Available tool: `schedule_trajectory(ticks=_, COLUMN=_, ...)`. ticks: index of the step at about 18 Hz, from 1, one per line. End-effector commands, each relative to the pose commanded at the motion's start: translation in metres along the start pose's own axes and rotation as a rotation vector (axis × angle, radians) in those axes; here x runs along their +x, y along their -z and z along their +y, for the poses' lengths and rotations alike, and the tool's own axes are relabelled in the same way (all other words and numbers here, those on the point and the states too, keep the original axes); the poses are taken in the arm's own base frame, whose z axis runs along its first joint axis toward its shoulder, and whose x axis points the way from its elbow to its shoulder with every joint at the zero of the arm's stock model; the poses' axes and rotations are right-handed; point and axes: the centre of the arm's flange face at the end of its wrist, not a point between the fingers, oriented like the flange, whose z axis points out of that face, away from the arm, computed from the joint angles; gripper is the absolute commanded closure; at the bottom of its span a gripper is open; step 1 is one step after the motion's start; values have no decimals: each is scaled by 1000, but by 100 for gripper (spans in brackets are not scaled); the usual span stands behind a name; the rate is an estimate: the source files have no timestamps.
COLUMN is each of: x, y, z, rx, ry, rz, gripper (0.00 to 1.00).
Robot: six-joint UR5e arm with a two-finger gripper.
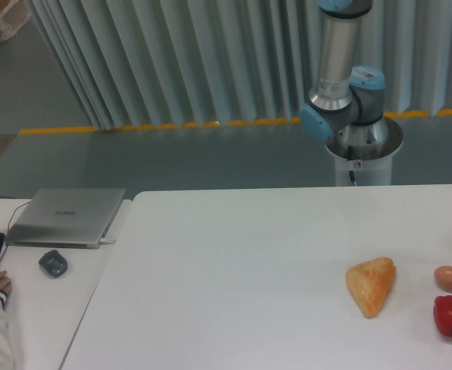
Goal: Place the yellow pepper on the table
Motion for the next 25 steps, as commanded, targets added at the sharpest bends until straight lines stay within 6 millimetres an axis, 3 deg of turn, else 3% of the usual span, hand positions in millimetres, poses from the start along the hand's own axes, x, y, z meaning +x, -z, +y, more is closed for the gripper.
schedule_trajectory(ticks=5, x=-19, y=-19, z=23, rx=2, ry=23, rz=6, gripper=0)
schedule_trajectory(ticks=9, x=-32, y=-41, z=29, rx=-2, ry=26, rz=0, gripper=0)
schedule_trajectory(ticks=22, x=-43, y=-99, z=51, rx=-6, ry=73, rz=6, gripper=0)
schedule_trajectory(ticks=25, x=-44, y=-102, z=52, rx=-9, ry=91, rz=2, gripper=0)
